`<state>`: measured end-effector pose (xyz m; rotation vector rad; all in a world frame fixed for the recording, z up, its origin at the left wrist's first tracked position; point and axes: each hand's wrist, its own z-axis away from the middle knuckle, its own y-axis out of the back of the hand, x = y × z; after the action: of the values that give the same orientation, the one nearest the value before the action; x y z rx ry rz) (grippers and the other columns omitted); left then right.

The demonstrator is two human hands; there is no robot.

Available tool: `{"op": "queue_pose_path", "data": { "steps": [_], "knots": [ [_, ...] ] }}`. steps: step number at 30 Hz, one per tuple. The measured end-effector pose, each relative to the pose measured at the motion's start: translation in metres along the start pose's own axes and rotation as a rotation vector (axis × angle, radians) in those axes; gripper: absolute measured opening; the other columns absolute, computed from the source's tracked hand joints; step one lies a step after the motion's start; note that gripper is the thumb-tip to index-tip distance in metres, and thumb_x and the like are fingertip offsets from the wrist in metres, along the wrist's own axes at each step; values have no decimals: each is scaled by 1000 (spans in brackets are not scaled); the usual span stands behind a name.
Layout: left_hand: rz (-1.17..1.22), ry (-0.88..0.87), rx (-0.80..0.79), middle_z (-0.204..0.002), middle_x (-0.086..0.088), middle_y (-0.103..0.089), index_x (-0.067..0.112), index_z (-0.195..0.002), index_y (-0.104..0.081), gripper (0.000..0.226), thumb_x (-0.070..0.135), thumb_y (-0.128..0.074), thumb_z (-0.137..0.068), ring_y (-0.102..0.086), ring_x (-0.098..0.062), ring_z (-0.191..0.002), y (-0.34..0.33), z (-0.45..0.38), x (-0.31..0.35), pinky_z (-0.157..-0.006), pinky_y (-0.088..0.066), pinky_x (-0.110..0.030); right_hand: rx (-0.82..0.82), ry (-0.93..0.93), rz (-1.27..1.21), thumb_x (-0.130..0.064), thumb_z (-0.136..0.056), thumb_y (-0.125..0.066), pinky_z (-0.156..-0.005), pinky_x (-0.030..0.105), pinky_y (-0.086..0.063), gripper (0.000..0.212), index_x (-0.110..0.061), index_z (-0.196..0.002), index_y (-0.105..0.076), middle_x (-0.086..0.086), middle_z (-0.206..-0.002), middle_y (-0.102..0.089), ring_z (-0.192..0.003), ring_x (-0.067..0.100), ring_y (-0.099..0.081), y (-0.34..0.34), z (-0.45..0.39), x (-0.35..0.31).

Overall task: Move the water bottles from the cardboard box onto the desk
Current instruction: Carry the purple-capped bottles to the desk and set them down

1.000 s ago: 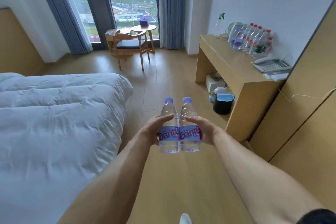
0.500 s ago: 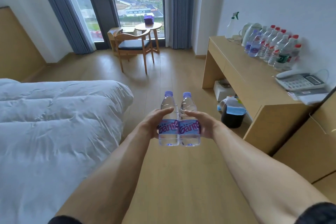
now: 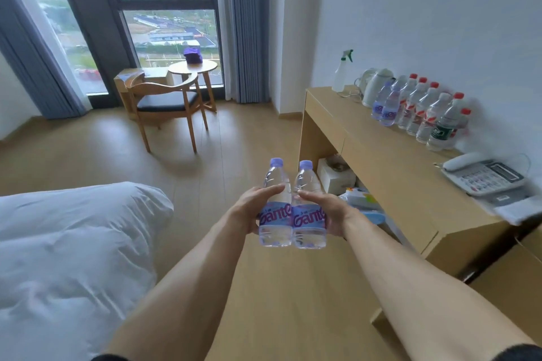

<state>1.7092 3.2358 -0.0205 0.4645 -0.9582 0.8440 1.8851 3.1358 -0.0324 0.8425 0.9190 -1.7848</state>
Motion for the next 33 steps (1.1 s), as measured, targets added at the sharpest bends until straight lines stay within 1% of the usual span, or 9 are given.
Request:
{"op": "queue_pose_path", "data": {
  "steps": [5,8,10,14,18,21,26,30,33],
  "knots": [
    [-47,12,-41,-72,-3,-75,25,-110,-66,49,54,-82,-75,-72,-21,-72,34,-80,52,-88,-56,-58,84,21,-53,-33,-90,-73,-63,38,-61,50,-11,-133,-57,20,-105,-74,-83,30,-75,-5,-71,-48],
    [-72,23,-60,-77,-5,-75,24,-111,-66,51,54,-83,-73,-72,-21,-72,41,-121,72,-86,-56,-59,124,14,-59,-35,-90,-73,-67,39,-62,51,-13,-132,-56,21,-111,-73,-87,30,-74,2,-103,-64],
    [-80,23,-88,-76,-5,-75,23,-112,-65,53,54,-83,-73,-73,-21,-71,40,-146,85,-85,-56,-60,144,16,-55,-37,-90,-72,-70,40,-61,51,-13,-133,-56,22,-114,-72,-90,30,-73,11,-122,-75],
    [-79,40,-129,-80,-9,-76,22,-113,-64,53,53,-83,-75,-75,-27,-78,34,-196,107,-85,-57,-60,149,13,-74,-36,-92,-70,-73,41,-61,48,-14,-132,-56,17,-108,-72,-88,28,-73,34,-157,-96],
    [-89,56,-158,-88,-13,-77,20,-117,-62,53,51,-80,-78,-75,-29,-81,27,-245,127,-83,-59,-58,138,21,-117,-33,-92,-69,-66,38,-61,43,-13,-127,-55,13,-96,-75,-80,26,-74,59,-197,-115],
    [-113,53,-152,-85,-11,-77,20,-115,-62,50,52,-79,-80,-75,-26,-78,23,-286,145,-84,-59,-56,134,44,-117,-32,-93,-69,-74,40,-60,40,-14,-127,-56,13,-98,-75,-81,25,-74,78,-232,-133],
    [-130,39,-141,-80,-8,-77,18,-116,-61,47,49,-76,-84,-75,-22,-71,9,-356,193,-67,-63,-44,109,79,-115,-34,-88,-71,-75,39,-61,43,-15,-125,-59,13,-101,-76,-85,25,-74,121,-295,-174],
    [-153,49,-157,-100,-17,-74,15,-124,-60,53,46,-77,-84,-72,-30,-86,-14,-412,236,-88,-58,-53,108,110,-139,-32,-82,-75,-78,43,-59,39,-12,-114,-62,17,-100,-75,-84,29,-72,160,-338,-212],
    [-155,29,-185,-104,-19,-75,16,-124,-61,50,44,-76,-86,-72,-32,-88,-39,-452,263,-92,-56,-55,149,139,-178,-31,-74,-78,-77,43,-58,40,-11,-105,-63,18,-95,-74,-80,30,-72,196,-362,-238]
  ]
}}
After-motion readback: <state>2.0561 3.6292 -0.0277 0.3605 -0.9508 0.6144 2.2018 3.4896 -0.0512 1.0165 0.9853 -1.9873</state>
